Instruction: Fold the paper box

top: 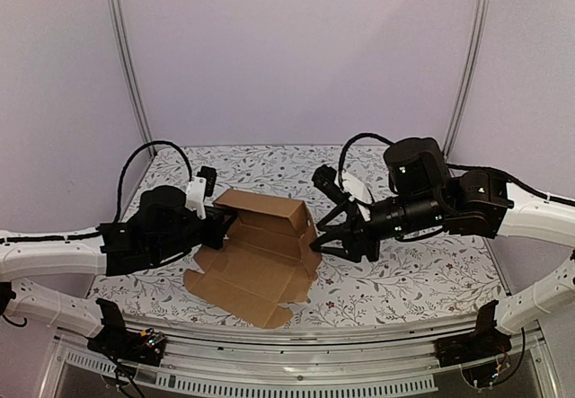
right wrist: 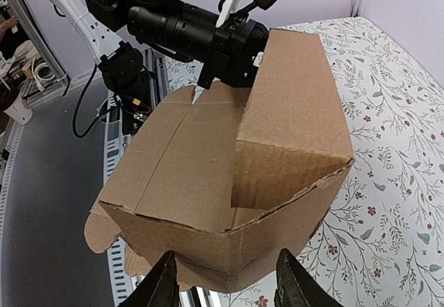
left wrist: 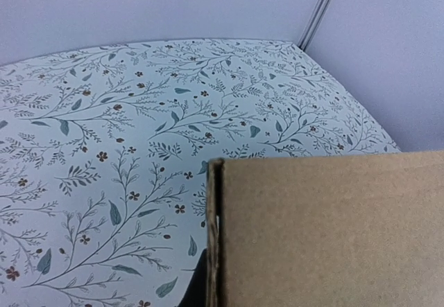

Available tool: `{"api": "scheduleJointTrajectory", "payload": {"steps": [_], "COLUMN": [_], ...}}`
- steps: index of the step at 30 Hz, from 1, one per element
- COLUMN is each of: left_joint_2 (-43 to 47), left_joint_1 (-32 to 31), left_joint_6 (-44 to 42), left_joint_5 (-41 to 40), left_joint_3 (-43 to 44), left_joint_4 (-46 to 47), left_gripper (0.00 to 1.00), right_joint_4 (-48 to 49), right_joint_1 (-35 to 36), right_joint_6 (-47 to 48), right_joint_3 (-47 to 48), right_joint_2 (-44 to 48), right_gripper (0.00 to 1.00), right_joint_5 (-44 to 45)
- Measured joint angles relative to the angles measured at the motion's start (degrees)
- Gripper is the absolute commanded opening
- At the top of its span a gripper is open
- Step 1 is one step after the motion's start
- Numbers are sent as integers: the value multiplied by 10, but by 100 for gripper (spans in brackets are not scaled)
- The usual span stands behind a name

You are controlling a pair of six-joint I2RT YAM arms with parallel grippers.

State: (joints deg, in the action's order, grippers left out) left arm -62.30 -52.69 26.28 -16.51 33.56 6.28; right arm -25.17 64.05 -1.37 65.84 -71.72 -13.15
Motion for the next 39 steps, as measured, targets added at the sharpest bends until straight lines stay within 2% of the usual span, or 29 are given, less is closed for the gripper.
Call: {"api": "scheduleJointTrajectory", "payload": {"steps": [12,24,39], "left_joint_2": [1,-7,-45], "left_joint_1": [0,1,-9], "left_joint_6": [6,38,102], "left_joint_5": [-21,-70,-129], "left_joint_3": [-1,7,44], "left_joint_4": [-10,-55,-134], "left_gripper": [0,0,0], "right_joint_4": [25,39,85], "right_joint_1": [3,37,60], "right_joint_6": [-18,-29,-69], "right_joint_3": [10,45,70], "right_joint_2": [-58,-121,-195], "right_gripper": [48,50,43], "right_joint_5": [-2,153,334]}}
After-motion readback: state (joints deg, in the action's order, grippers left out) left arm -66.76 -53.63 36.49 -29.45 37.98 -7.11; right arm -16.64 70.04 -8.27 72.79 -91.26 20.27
